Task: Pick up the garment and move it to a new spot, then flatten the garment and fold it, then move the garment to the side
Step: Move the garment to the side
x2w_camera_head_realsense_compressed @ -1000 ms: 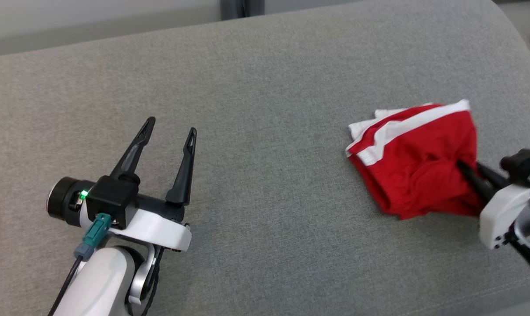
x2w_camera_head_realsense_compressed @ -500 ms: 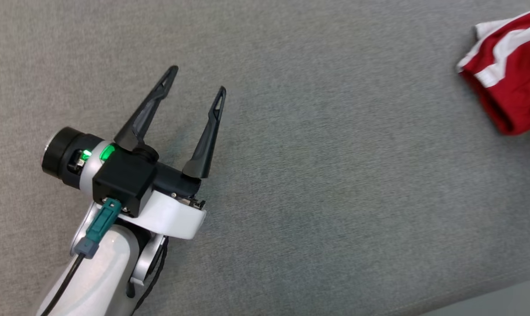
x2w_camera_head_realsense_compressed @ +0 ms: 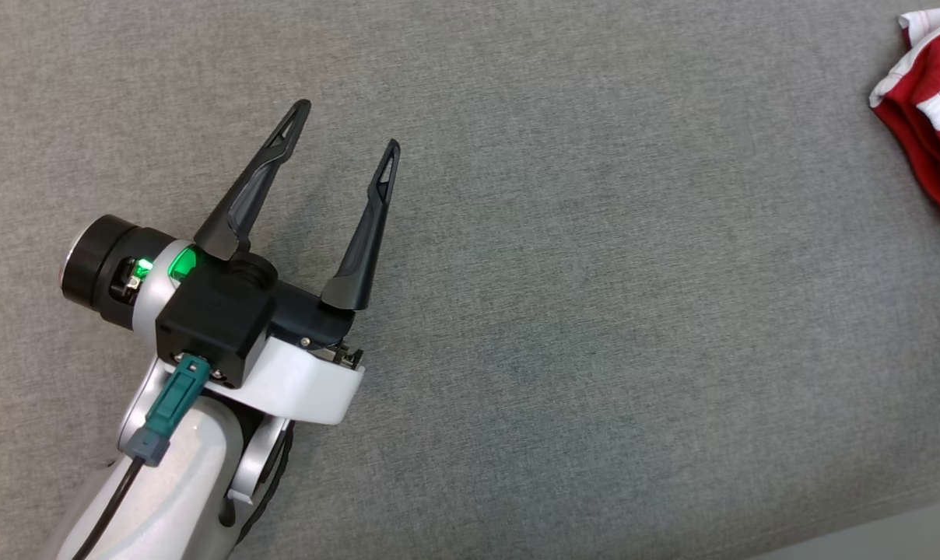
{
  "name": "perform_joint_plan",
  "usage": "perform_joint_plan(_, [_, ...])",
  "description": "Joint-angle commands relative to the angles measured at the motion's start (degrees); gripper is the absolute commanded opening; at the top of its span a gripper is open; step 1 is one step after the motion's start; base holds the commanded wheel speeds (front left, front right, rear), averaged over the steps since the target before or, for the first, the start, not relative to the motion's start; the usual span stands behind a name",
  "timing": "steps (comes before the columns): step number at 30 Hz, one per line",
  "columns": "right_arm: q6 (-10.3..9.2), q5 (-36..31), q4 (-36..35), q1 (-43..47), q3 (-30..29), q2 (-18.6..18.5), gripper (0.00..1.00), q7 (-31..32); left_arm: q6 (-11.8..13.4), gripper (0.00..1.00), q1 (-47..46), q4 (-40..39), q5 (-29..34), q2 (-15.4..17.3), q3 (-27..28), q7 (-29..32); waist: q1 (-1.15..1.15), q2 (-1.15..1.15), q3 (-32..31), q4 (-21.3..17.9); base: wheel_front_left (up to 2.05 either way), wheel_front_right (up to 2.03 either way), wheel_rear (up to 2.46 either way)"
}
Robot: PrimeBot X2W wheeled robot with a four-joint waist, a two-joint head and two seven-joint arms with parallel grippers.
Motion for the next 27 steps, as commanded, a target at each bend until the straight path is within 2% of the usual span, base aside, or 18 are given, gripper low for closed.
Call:
perform_joint_plan(1, [-0.01, -1.01, -0.27, -0.32, -1.44, 0.25, 1.0, -0.37, 0.26, 1.0, -0.75, -0.07, 0.05, 0.44, 0.24, 0.08, 0.0, 0.0, -0.21, -0.59, 0.0, 0.0, 0.0])
perform_joint_plan(6, [-0.01, -3.21, -1.6, 2.03, -8.38, 1.61, 1.0, -0.34, 0.52, 1.0, 0.49, 0.95, -0.72, 0.64, 0.35, -0.35, 0.0, 0.0, -2.02, -1.45, 0.0, 0.0, 0.0])
perform_joint_plan(11, [-0.01, -4.57, -4.64, 5.99, -16.34, 4.57, 1.0, -0.33, 0.72, 1.0, 1.92, 2.04, -1.65, 0.35, 0.53, -1.33, 0.0, 0.0, -4.76, -1.51, 0.0, 0.0, 0.0])
perform_joint_plan(15, [-0.01, -7.57, -10.4, 12.37, -24.44, 9.19, 1.0, -0.34, 1.5, 1.0, 3.94, 3.4, -3.01, 0.01, 1.18, -2.43, 0.0, 0.0, -7.9, -1.06, 0.0, 0.0, 0.0])
perform_joint_plan(20, [-0.01, -11.67, -20.31, 21.47, -32.4, 16.67, 1.0, -0.34, 2.56, 1.0, 7.0, 5.03, -4.97, -0.16, 2.51, -3.95, 0.0, 0.0, -11.38, 0.16, 0.0, 0.0, 0.0])
perform_joint_plan(27, [-0.01, -17.83, -32.48, 31.66, -36.42, 26.19, 1.0, -0.35, 3.6, 1.0, 10.52, 7.89, -7.73, -0.96, 4.18, -6.31, 0.0, 0.0, -15.91, 3.63, 0.0, 0.0, 0.0])
